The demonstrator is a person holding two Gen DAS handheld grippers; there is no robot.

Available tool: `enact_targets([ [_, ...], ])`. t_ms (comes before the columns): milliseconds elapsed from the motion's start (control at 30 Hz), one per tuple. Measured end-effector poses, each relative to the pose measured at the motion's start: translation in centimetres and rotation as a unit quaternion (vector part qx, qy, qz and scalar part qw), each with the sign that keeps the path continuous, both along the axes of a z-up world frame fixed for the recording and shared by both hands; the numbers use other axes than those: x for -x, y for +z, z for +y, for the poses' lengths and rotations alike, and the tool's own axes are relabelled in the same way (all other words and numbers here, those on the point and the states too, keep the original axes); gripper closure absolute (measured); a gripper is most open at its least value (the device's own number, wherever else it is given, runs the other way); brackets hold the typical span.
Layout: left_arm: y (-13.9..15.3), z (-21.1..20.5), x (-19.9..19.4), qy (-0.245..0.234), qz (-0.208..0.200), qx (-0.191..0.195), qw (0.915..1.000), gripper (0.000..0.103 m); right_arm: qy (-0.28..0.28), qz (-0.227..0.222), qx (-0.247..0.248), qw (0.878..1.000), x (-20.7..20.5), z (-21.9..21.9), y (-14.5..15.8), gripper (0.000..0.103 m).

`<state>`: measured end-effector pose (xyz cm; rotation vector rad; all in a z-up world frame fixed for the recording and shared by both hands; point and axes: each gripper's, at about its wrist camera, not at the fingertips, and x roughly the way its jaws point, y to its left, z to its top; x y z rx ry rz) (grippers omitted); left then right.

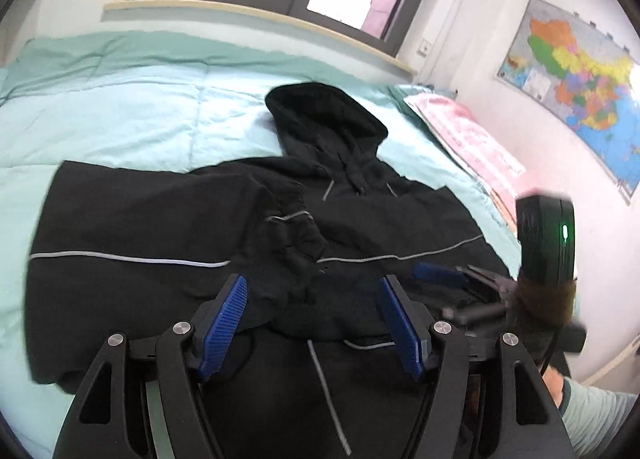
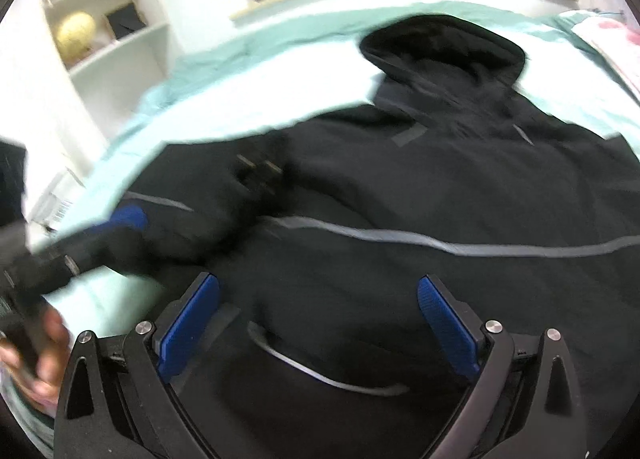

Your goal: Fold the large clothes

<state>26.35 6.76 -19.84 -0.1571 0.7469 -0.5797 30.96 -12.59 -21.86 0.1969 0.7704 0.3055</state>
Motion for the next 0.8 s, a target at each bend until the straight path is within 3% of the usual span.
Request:
enact_targets([
  [167, 0.6, 2.5, 1.5, 0.041, -0.031, -0.036, 0.9980, 0.033, 0.017, 0.001, 0.007, 1.000, -3.3, 3.3, 2.1, 0.003],
  [267, 1.0, 4.4, 1.8, 0.068, -0.033, -0.027, 0.9967, 0.033, 0.016, 0.038, -0.015, 0.999, -6.2, 4.3, 1.0, 0.010],
  [300, 1.1, 5.1, 1.8, 0.076, -0.032, -0.022, 0.9963, 0.033, 0.014, 0.054, -0.030, 0.998, -7.1, 4.4, 0.4, 0.018],
  [367, 1.3, 6.1, 1.6, 0.094, -0.029, -0.021, 0.9949, 0.033, 0.019, 0.077, -0.062, 0.995, -8.4, 4.6, -0.6, 0.043],
  [400, 1.3, 6.5, 1.6, 0.103, -0.028, -0.022, 0.9941, 0.033, 0.025, 0.083, -0.072, 0.994, -8.9, 4.9, -1.1, 0.050],
  [433, 1.3, 6.9, 1.5, 0.113, -0.027, -0.025, 0.9929, 0.033, 0.030, 0.082, -0.074, 0.993, -9.1, 5.3, -1.2, 0.064],
  [467, 1.4, 7.3, 1.4, 0.125, -0.025, -0.026, 0.9915, 0.033, 0.033, 0.076, -0.069, 0.994, -8.9, 5.6, -1.1, 0.069],
  [633, 2.2, 8.4, 1.1, 0.159, -0.020, -0.014, 0.9870, 0.033, 0.030, 0.008, -0.023, 0.999, -6.0, 5.5, 2.9, 0.073],
  [800, 3.8, 6.5, 0.7, 0.153, -0.023, -0.010, 0.9878, 0.033, 0.008, -0.047, -0.016, 0.999, -3.2, 0.4, 8.2, 0.073],
])
